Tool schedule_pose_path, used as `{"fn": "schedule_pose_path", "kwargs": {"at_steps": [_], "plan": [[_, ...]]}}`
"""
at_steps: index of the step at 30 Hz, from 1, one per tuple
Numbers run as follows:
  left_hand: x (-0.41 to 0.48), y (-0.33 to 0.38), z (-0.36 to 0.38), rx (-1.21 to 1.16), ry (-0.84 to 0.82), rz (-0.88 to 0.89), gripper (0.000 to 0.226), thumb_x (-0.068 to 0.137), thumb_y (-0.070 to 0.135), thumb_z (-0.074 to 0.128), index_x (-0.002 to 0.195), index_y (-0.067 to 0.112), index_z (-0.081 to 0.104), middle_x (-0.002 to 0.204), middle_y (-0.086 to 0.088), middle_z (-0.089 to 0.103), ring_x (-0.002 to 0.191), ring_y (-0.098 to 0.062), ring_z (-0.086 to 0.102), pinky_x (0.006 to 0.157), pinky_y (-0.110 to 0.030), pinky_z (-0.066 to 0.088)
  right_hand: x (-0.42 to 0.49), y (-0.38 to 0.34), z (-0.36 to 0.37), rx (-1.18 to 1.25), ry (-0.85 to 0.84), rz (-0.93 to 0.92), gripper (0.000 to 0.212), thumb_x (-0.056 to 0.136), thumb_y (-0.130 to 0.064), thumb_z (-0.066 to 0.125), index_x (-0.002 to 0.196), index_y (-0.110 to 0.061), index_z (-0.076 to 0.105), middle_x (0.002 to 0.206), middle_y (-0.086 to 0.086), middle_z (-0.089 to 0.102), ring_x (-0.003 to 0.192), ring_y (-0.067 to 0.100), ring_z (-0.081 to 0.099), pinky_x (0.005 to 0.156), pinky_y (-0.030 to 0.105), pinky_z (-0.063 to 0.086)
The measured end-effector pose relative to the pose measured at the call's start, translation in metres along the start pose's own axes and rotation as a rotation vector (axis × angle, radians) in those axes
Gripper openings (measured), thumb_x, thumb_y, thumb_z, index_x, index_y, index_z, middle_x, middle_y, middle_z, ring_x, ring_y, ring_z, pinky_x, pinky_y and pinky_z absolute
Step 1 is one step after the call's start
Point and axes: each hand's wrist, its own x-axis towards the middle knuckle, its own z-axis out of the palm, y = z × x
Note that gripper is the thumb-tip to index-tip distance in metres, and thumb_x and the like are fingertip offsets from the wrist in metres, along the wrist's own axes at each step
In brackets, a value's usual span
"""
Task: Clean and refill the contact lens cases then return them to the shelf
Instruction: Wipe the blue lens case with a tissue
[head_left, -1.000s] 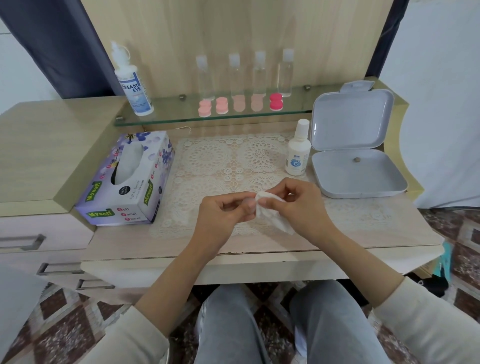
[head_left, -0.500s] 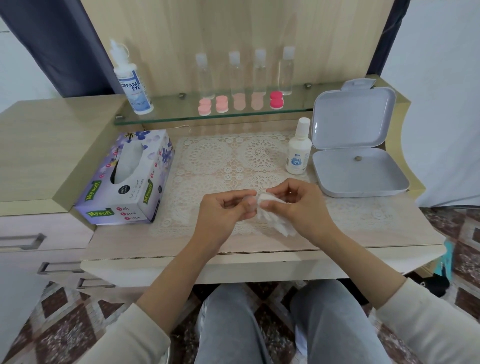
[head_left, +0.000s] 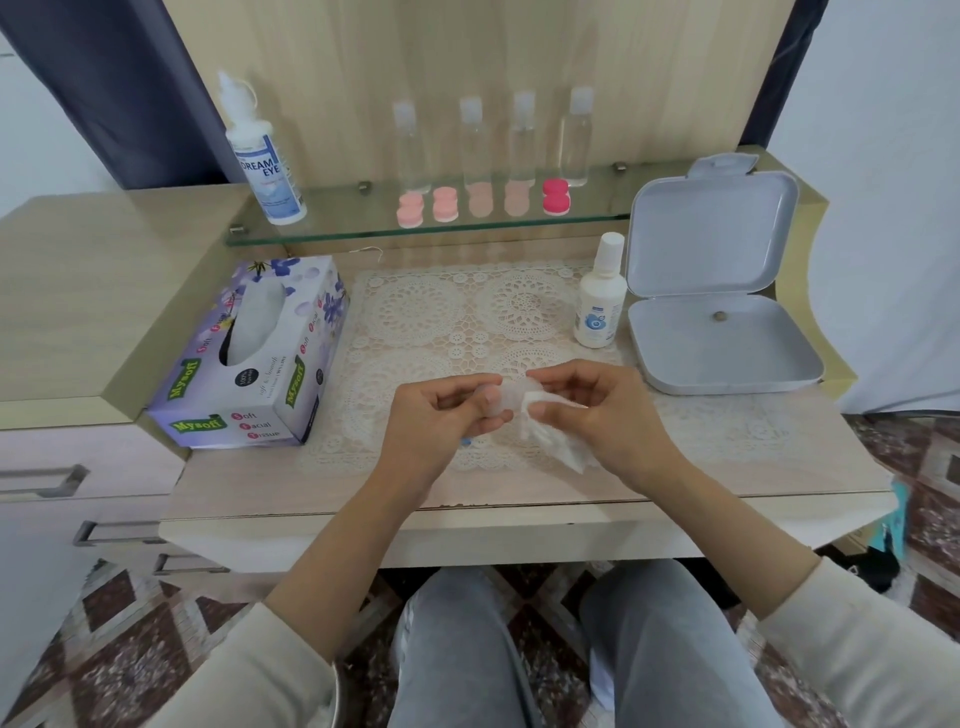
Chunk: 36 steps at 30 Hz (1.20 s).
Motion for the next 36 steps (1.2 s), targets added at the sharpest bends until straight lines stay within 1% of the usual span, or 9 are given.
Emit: {"fn": "schedule_pose_path", "kwargs": {"at_steps": [4, 9, 14, 18, 21, 24, 28, 32, 36], "plan": [[-0.002, 0.0, 0.004, 0.004, -0.016, 0.012, 0.013, 0.082, 0.0, 0.062, 0.089, 0.009, 0.068, 0.074, -0.004, 0.071, 0.07, -0.015, 0.07, 0.063, -0.016, 0.053, 0.001, 0.002, 0.007, -0.089, 0.101, -0.042, 0.023, 0.065, -0.009, 0.08, 0.074, -0.02, 0.063, 0.073, 0.0, 0.064, 0.065, 0.008, 0.057, 0.063, 0.018, 0.048], [-0.002, 0.0, 0.004, 0.043, -0.038, 0.03, 0.014, 0.081, 0.0, 0.063, 0.092, 0.006, 0.069, 0.079, -0.007, 0.071, 0.076, -0.016, 0.07, 0.066, -0.019, 0.054, 0.005, 0.002, 0.007, -0.021, 0.12, -0.04, 0.017, 0.073, -0.008, 0.074, 0.066, -0.016, 0.061, 0.067, 0.004, 0.062, 0.064, 0.015, 0.055, 0.06, 0.021, 0.045], [-0.002, 0.002, 0.001, 0.028, -0.057, -0.021, 0.026, 0.082, 0.007, 0.062, 0.108, 0.006, 0.062, 0.078, -0.006, 0.072, 0.074, -0.018, 0.07, 0.065, -0.018, 0.053, 0.003, 0.0, 0.0, 0.064, 0.056, -0.051, 0.021, 0.08, 0.001, 0.065, 0.073, -0.019, 0.067, 0.077, 0.007, 0.066, 0.074, 0.014, 0.059, 0.072, 0.024, 0.048], [0.002, 0.004, -0.004, 0.125, -0.097, -0.151, 0.039, 0.078, 0.038, 0.057, 0.09, 0.003, 0.068, 0.077, -0.012, 0.071, 0.065, -0.019, 0.068, 0.061, -0.019, 0.054, 0.002, 0.0, -0.005, 0.037, -0.002, -0.079, 0.03, 0.08, 0.005, 0.063, 0.082, -0.024, 0.068, 0.084, 0.003, 0.067, 0.082, 0.017, 0.059, 0.08, 0.027, 0.048], [0.006, 0.004, -0.007, 0.124, -0.126, -0.168, 0.034, 0.083, 0.031, 0.056, 0.084, -0.001, 0.068, 0.074, -0.011, 0.07, 0.061, -0.014, 0.065, 0.059, -0.017, 0.052, 0.001, 0.0, -0.007, 0.02, -0.018, -0.081, 0.034, 0.078, 0.007, 0.064, 0.085, -0.026, 0.068, 0.081, -0.013, 0.068, 0.079, 0.011, 0.059, 0.076, 0.018, 0.048], [0.008, 0.005, -0.01, 0.107, -0.155, -0.179, 0.023, 0.079, 0.025, 0.061, 0.09, 0.007, 0.07, 0.079, -0.007, 0.071, 0.066, -0.011, 0.065, 0.065, -0.016, 0.052, 0.0, -0.001, -0.009, 0.001, -0.009, -0.07, 0.032, 0.076, 0.006, 0.066, 0.089, -0.023, 0.067, 0.078, -0.012, 0.067, 0.074, 0.008, 0.059, 0.074, 0.017, 0.049], [0.014, 0.005, -0.016, 0.253, -0.168, -0.12, 0.027, 0.08, 0.017, 0.064, 0.106, 0.015, 0.065, 0.087, 0.0, 0.069, 0.077, -0.004, 0.064, 0.076, -0.016, 0.051, 0.001, 0.001, -0.014, -0.125, 0.018, -0.04, 0.021, 0.076, 0.001, 0.069, 0.084, -0.019, 0.068, 0.093, -0.002, 0.063, 0.079, 0.013, 0.058, 0.083, 0.028, 0.048], [0.02, 0.002, -0.015, 0.376, -0.09, -0.016, 0.013, 0.081, 0.015, 0.066, 0.091, 0.025, 0.067, 0.087, 0.009, 0.067, 0.075, 0.003, 0.061, 0.075, -0.012, 0.046, 0.0, 0.001, -0.022, -0.186, 0.037, -0.002, 0.017, 0.077, -0.003, 0.069, 0.07, -0.019, 0.068, 0.088, -0.007, 0.063, 0.082, 0.008, 0.059, 0.078, 0.014, 0.045], [0.029, -0.008, -0.01, 0.604, -0.019, 0.135, 0.015, 0.08, 0.017, 0.069, 0.093, 0.024, 0.067, 0.085, 0.016, 0.063, 0.068, 0.011, 0.055, 0.067, -0.001, 0.04, -0.001, 0.001, -0.028, -0.195, 0.078, -0.018, 0.011, 0.077, -0.008, 0.071, 0.073, -0.018, 0.069, 0.082, 0.0, 0.068, 0.077, 0.014, 0.061, 0.075, 0.016, 0.046]]}}
